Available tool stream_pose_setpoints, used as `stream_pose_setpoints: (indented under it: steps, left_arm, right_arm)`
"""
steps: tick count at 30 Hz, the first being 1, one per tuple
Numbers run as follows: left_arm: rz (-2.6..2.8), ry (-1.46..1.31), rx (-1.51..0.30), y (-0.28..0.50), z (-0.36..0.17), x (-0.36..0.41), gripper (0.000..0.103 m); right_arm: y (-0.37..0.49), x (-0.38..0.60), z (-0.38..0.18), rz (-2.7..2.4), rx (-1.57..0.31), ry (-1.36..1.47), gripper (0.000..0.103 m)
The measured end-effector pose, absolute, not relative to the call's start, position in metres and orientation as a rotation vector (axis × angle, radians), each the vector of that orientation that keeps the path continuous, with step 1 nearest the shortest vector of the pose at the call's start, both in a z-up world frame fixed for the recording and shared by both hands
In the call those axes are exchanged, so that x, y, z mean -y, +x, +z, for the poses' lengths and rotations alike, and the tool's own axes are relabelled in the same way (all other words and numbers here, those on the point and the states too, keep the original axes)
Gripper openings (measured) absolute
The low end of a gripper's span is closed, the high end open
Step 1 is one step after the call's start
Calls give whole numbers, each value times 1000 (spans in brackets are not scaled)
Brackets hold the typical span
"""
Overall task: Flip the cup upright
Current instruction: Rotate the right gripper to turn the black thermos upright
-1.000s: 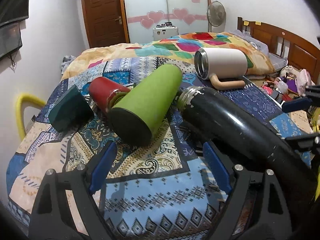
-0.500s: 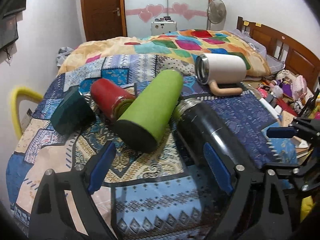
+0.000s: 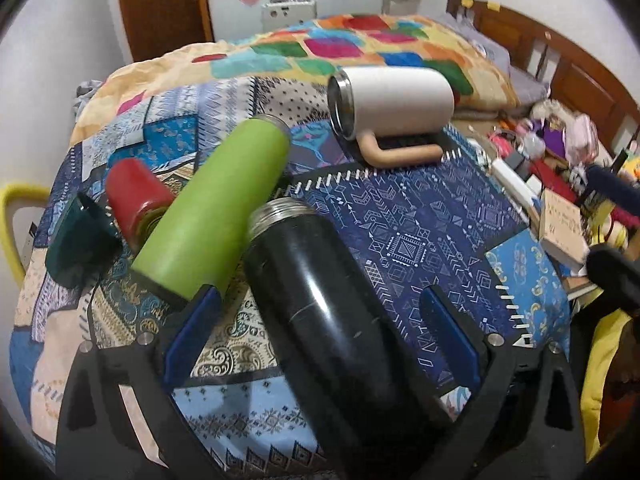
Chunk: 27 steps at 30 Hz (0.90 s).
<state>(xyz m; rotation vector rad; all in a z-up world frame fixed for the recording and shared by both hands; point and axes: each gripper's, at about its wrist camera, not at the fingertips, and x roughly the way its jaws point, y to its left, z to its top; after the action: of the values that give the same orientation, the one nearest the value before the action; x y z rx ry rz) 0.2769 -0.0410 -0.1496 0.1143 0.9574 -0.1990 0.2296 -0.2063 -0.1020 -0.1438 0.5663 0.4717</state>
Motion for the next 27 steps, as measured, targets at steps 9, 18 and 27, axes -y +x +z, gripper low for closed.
stream_pose_setpoints:
  steps: [9,18,27]
  left_arm:
    - [-205,198,-1063,295,-163,53,88]
    - [-239,157,-1114,303,-168,54,72]
    - [-280,154,-1008,282,-129,57,65]
  right_arm:
    - [236,215,-112,493,-561,-93,78]
    - [238,221,-119,514,-578,-50,78]
    - [229,225,-108,504,-556,-37,78]
